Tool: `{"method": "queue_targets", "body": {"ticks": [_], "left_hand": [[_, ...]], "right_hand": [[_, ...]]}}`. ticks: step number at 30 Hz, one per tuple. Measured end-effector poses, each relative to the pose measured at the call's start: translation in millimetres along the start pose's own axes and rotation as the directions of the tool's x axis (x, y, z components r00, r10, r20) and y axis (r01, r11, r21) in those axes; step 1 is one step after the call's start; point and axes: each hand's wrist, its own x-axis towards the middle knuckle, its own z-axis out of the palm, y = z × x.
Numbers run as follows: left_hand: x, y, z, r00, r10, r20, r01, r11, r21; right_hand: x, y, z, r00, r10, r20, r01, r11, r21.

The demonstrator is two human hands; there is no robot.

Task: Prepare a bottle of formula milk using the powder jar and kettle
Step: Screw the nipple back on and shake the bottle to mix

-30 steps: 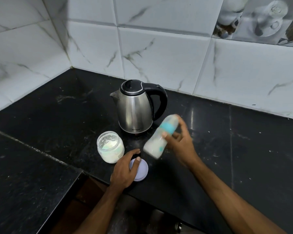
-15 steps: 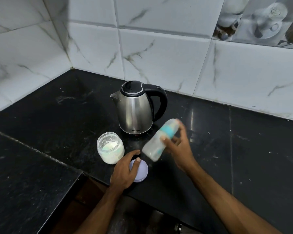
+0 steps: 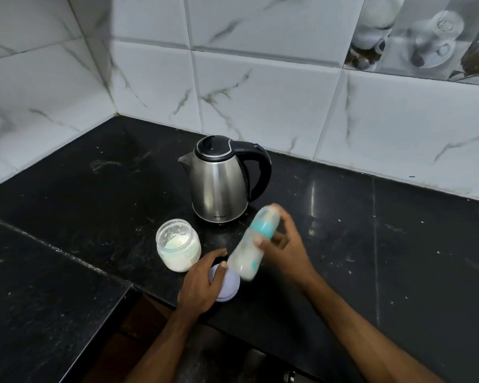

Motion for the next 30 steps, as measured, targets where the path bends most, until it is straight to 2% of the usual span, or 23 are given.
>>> {"method": "queue_targets", "body": {"ticks": [2,3,4,6,7,8,9,12,13,14,16,18,19,20,22,23,24,25,28,29,30], "left_hand": [[-1,3,1,1.0,-0.012,-0.013,0.012,1.0,0.006],[-1,3,1,1.0,-0.018,-0.012,0.018,1.0,0.007],[0,2,1,1.0,-0.02,-0.008,0.02,1.0,0.009],[1,-1,0,1.0,-0.014,0.018,0.014,1.0,0.01],[1,-3,0,0.999,-0.011,0.033,0.011,1.0,0.008],[2,-5,0,0.999,-0.01,0.04,0.01,1.0,0.007],[1,-5,0,0.999,-0.01,0.037,0.009,1.0,0.011],[-1,2,0,1.0,-0.014,-0.005,0.014,1.0,0.023],[-1,3,0,1.0,-0.019,-0.008,0.019,1.0,0.022],[-1,4,0,1.0,-0.021,-0.007,0.021,0.999,0.024],[-1,2,-2,1.0,-0.014,0.019,0.014,1.0,0.023],[0,-2,-1,0.999,-0.005,0.042,0.004,1.0,0.02],[0,-2,-1,0.999,-0.004,0.038,0.004,1.0,0.023],[-1,0,-1,1.0,-0.004,0.022,0.004,1.0,0.03],[-1,4,0,1.0,-0.01,-0.004,0.01,0.999,0.033],[-2,4,0,1.0,-0.012,-0.005,0.012,0.999,0.031],[-1,4,0,1.0,-0.011,-0.002,0.011,0.999,0.033],[-1,4,-1,1.0,-0.009,0.003,0.009,0.999,0.034],[0,0,-1,1.0,0.003,0.02,-0.004,1.0,0.017],[0,0,-1,1.0,0.004,0.016,-0.005,1.0,0.016],[-1,1,-1,1.0,0.006,0.008,-0.006,1.0,0.021]], "right_hand": [[13,-11,-4,0.977,0.047,-0.208,0.001,0.974,0.227],[15,-13,-5,0.967,0.052,-0.248,0.018,0.962,0.273],[13,-14,-4,0.974,0.036,-0.226,0.02,0.97,0.241],[4,-11,0,1.0,-0.001,-0.001,0.001,1.0,0.014],[-1,-10,2,0.991,0.003,0.136,0.01,0.995,-0.099],[-3,-8,1,0.978,0.006,0.207,0.024,0.989,-0.145],[-1,-9,0,0.982,-0.008,0.19,0.032,0.992,-0.125],[15,-21,-4,0.989,-0.003,-0.148,0.026,0.988,0.154],[18,-21,-6,0.979,0.005,-0.204,0.04,0.976,0.215],[16,-20,-5,0.98,0.006,-0.198,0.038,0.975,0.218],[7,-16,-1,0.999,0.005,-0.032,-0.004,0.999,0.044],[-1,-12,1,0.986,0.017,0.167,0.009,0.988,-0.151],[0,-13,0,0.985,-0.005,0.173,0.031,0.989,-0.145],[4,-17,0,0.995,-0.029,0.094,0.036,0.996,-0.079],[14,-26,-3,0.987,-0.008,-0.158,0.033,0.987,0.155],[17,-27,-4,0.974,0.015,-0.228,0.039,0.972,0.23],[16,-27,-4,0.972,0.023,-0.236,0.038,0.968,0.249],[12,-25,-3,0.983,0.023,-0.18,0.015,0.979,0.205],[-4,-16,0,0.988,0.031,0.151,-0.011,0.992,-0.129],[-3,-14,-2,0.984,0.019,0.179,0.008,0.989,-0.146],[0,-17,-3,0.992,-0.003,0.126,0.015,0.996,-0.093]]}}
